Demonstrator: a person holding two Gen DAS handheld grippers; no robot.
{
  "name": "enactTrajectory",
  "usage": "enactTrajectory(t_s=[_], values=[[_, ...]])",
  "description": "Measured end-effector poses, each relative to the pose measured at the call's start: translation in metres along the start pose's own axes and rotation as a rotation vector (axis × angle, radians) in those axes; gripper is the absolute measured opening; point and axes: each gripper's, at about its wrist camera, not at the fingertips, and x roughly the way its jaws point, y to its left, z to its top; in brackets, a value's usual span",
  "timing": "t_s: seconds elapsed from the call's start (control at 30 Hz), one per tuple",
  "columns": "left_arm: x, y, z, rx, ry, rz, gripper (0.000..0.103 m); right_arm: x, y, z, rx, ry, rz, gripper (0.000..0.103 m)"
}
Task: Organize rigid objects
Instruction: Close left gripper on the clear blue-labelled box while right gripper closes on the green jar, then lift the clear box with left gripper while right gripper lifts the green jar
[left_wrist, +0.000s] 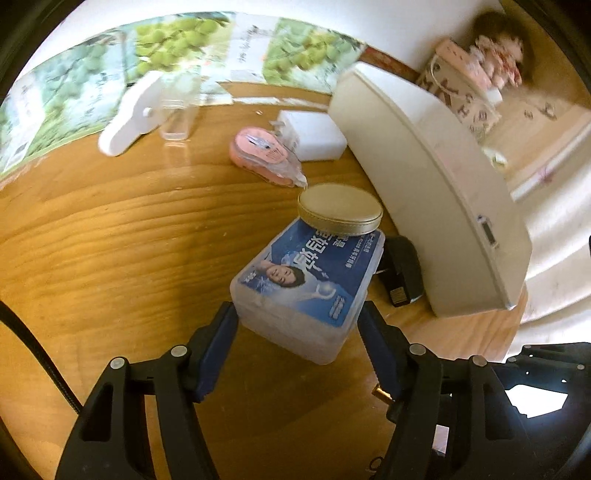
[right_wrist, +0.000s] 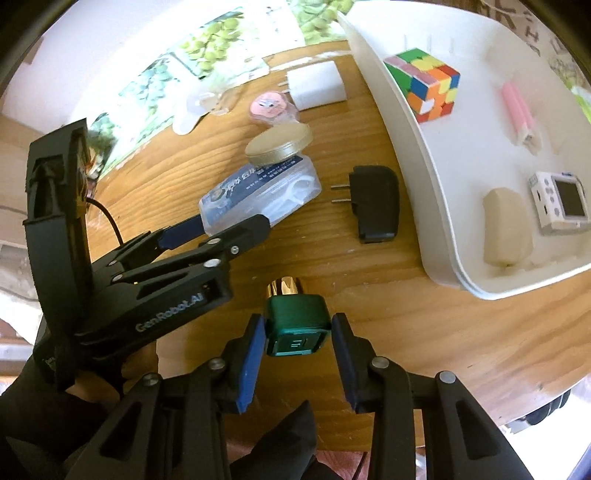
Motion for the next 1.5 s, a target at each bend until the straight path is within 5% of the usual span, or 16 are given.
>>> enactTrajectory(t_s=[0.07,0.1,0.4,0.47,0.83,1.07,1.23,1.33,1.37,1.4,1.5], values=[[-0.008,-0.001,-0.001,-0.025,-0.025,0.001,0.07,-0.004,-0.002,0.004,-0.021,-0.001,0.007,0.034],[-0.012,-0.002,-0.002,-0.038,-0.038,-0.001,0.069,-0.009,-0.002,0.005,-0.036,-0.006,0.032,0.0],[-0.046,-0.02,0.007,-0.103,-0.154,-0.006,0.06,-0.043,-0.013,0.002,-0.131,-0.049,0.076,0.004],[-0.049,-0.022,0.009,-0.115,-0.166,-0.01,0.009,-0.046,-0.019,0.001,-0.14,-0.052,0.081,0.004],[-0.055,-0.012,0.003,-0.219,-0.166,-0.04,0.009,-0.052,-0.033,-0.006,-0.11,-0.046,0.097,0.004],[-0.044,-0.003,-0.001,-0.261,-0.09,-0.056,0.024,-0.041,-0.036,-0.009,-0.065,-0.008,0.096,0.005],[-0.042,-0.01,0.001,-0.224,-0.051,-0.03,0.056,-0.028,-0.033,-0.009,-0.047,0.034,0.091,0.009],[-0.04,-0.015,0.007,-0.199,-0.019,-0.008,0.075,-0.021,-0.029,-0.01,-0.032,0.05,0.103,0.023],[-0.039,-0.016,0.01,-0.199,-0.003,-0.005,0.078,-0.019,-0.029,-0.01,-0.027,0.054,0.103,0.035],[-0.037,-0.016,0.013,-0.202,0.017,-0.007,0.078,-0.018,-0.027,-0.01,-0.019,0.056,0.1,0.045],[-0.027,-0.017,0.022,-0.214,0.094,0.007,0.079,-0.008,-0.025,-0.012,0.013,0.069,0.104,0.053]])
